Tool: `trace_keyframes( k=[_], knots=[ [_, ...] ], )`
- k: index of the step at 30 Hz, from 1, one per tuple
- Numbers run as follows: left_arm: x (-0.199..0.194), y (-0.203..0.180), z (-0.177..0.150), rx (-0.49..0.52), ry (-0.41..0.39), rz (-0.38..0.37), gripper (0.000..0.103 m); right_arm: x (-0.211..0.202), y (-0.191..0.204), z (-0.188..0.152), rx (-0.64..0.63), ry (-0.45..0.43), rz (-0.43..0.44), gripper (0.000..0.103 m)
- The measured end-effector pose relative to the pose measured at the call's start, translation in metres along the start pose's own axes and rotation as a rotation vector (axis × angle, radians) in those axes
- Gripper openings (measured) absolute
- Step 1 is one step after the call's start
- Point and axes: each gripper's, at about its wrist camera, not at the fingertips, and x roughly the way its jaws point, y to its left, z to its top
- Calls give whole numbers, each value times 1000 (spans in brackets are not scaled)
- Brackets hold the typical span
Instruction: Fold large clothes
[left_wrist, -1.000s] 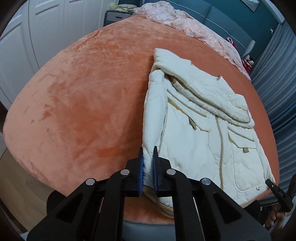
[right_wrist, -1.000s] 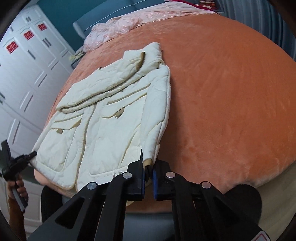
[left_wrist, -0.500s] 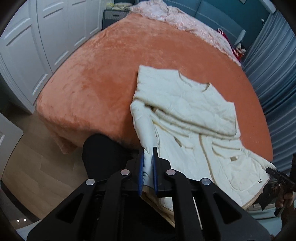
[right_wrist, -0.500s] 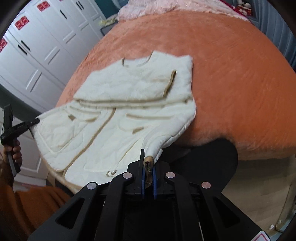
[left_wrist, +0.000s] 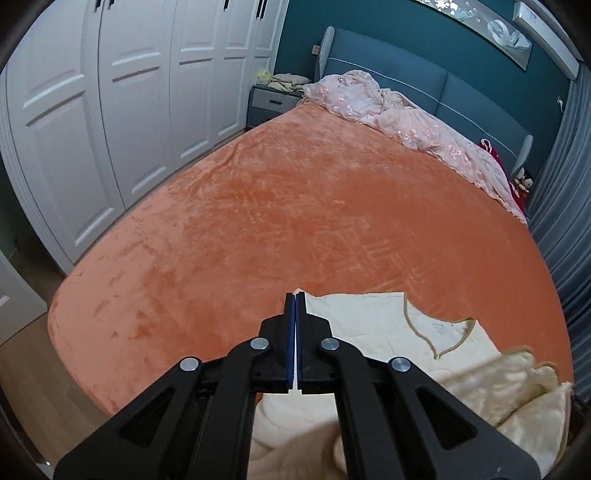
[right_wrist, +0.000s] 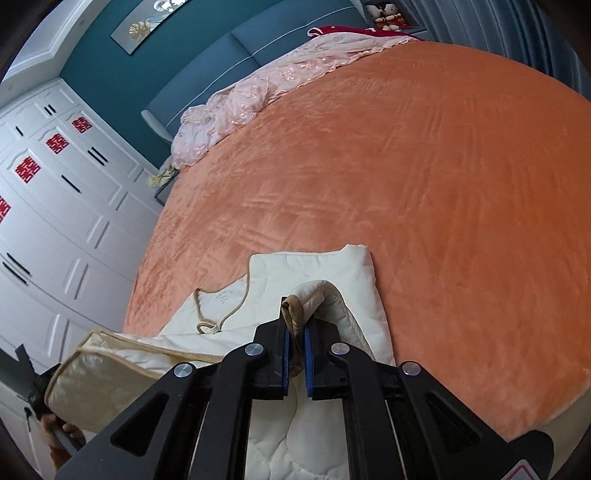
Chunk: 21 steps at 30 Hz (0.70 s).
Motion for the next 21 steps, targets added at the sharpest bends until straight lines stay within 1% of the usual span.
trace_keyframes(
  k=[2,4,5,7,8,9,10,11,12,13,14,15,16,18,19,20,21],
  knots=[
    [1,-4,2,10,-6,-13,0,17,-4,7,32,5,-9,5],
    [5,-9,3,47,-6,-25,1,36,-8,13,39,22,-32,6],
    [7,-13,3,66,-1,-13,1,45,-7,16,25,35,-46,7],
    [15,-16,-2,91,34,-25,2,50,-4,19,5,48,-53,14],
    [21,-14,-5,85,54,-27,10,46,-3,20,11,36,-39,18],
    [28,-10,-8,76,74,-31,34,41,-3,20,26,11,-15,22],
    [35,-7,-12,60,90,-35,49,35,-3,19,40,-18,14,26],
    [42,-2,-16,37,101,-45,64,27,-5,18,49,-60,27,38],
    [51,2,-20,14,115,-55,64,15,-5,16,48,-115,19,54],
    [61,5,-24,1,134,-59,64,10,-5,14,33,-148,5,59],
    [72,7,-27,-5,160,-65,65,9,-3,13,7,-153,-16,60],
    [84,8,-30,-6,188,-71,65,12,-2,12,-28,-133,-48,60],
    [97,8,-33,-10,216,-78,65,17,-1,10,-65,-106,-77,60],
    [117,6,-38,-20,269,-116,64,29,2,9,-125,-56,-135,60],
    [124,6,-39,-28,279,-133,64,36,2,8,-149,-32,-156,60],
    [129,4,-40,-34,288,-159,61,39,1,8,-164,-20,-168,60],
    [134,3,-41,-39,299,-175,51,47,0,8,-176,-8,-180,60]
  ],
)
